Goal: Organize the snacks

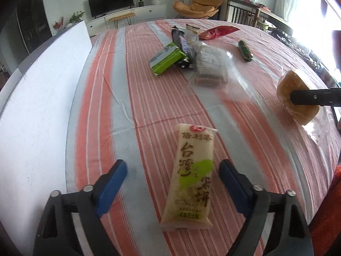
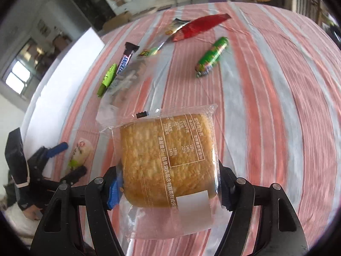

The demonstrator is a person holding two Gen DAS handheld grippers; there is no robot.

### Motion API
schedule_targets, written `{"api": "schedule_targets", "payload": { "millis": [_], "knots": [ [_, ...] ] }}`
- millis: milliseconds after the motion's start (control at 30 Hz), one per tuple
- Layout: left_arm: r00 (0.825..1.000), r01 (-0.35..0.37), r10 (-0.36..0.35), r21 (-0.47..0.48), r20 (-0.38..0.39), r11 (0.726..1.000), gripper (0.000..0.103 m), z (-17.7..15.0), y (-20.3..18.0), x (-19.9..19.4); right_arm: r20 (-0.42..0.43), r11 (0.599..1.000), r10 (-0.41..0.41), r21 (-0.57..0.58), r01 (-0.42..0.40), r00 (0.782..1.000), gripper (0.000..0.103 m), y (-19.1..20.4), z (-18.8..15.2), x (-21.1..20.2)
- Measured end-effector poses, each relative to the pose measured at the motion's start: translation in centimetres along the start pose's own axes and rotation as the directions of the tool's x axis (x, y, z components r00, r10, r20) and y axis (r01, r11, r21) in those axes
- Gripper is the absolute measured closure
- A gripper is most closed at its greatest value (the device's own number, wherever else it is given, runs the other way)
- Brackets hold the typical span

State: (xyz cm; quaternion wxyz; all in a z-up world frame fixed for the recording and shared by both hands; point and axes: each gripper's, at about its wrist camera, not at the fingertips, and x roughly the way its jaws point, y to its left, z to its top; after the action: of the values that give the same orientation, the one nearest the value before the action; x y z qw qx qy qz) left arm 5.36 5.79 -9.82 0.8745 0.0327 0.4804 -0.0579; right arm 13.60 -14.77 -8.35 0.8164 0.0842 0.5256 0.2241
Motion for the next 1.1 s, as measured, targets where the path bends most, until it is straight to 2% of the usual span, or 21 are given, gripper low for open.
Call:
{"api": "schedule_targets", "payload": {
  "millis": [100, 167, 233, 267, 400, 500, 633, 867, 967, 1100],
  "knots": [
    [1.000, 0.014, -0.014, 0.041, 0.002, 0.999, 0.075, 0.1, -1.2, -0.7, 0.099, 0.992, 0.036, 0.119, -0.048, 0.994, 0.030, -0.8, -2.6, -1.6],
    [1.000, 0.012, -0.012, 0.021, -0.005, 1.000, 0.075, 0.2, -1.3, -0.9, 0.191, 0.962, 0.123, 0.219, -0.165, 0.974, 0.030, -1.5, -4.4, -2.5],
    [0.998, 0.056, -0.056, -0.030, -0.006, 0.998, 0.075, 0.3, -0.8, -1.4, 0.276, 0.904, 0.222, 0.300, -0.304, 0.935, 0.030, -1.9, -6.1, -2.9],
    [0.997, 0.077, -0.078, -0.049, 0.001, 0.996, 0.075, 0.3, -0.6, -1.8, 0.304, 0.889, 0.242, 0.310, -0.336, 0.921, 0.030, -2.0, -6.7, -3.1],
    [0.989, 0.141, -0.138, -0.062, 0.057, 0.988, 0.075, 0.5, -0.2, -4.1, 0.342, 0.915, 0.210, 0.261, -0.308, 0.916, 0.030, -0.9, -7.6, -4.4],
    [0.983, 0.173, -0.166, -0.079, 0.083, 0.982, 0.075, 0.8, 0.0, -5.5, 0.369, 0.934, 0.157, 0.245, -0.259, 0.916, 0.030, -0.5, -8.1, -6.2],
    [0.971, 0.222, -0.208, -0.115, 0.122, 0.968, 0.075, 1.3, 0.8, -7.6, 0.350, 0.968, 0.078, 0.197, -0.154, 0.933, 0.030, 1.0, -7.8, -6.9],
    [0.945, 0.284, -0.242, -0.184, 0.220, 0.941, 0.075, 2.5, 4.2, -12.2, 0.335, 0.968, 0.132, 0.157, -0.193, 0.933, 0.030, 3.1, -7.0, -6.4],
    [0.937, 0.288, -0.226, -0.223, 0.268, 0.931, 0.075, 3.0, 6.7, -14.1, 0.329, 0.967, 0.171, 0.125, -0.222, 0.929, 0.030, 5.0, -6.2, -6.7],
    [0.933, 0.268, -0.169, -0.296, 0.318, 0.917, 0.075, 3.1, 11.5, -16.5, 0.307, 0.961, 0.246, 0.043, -0.272, 0.919, 0.030, 9.5, -3.6, -6.6]
  ]
}}
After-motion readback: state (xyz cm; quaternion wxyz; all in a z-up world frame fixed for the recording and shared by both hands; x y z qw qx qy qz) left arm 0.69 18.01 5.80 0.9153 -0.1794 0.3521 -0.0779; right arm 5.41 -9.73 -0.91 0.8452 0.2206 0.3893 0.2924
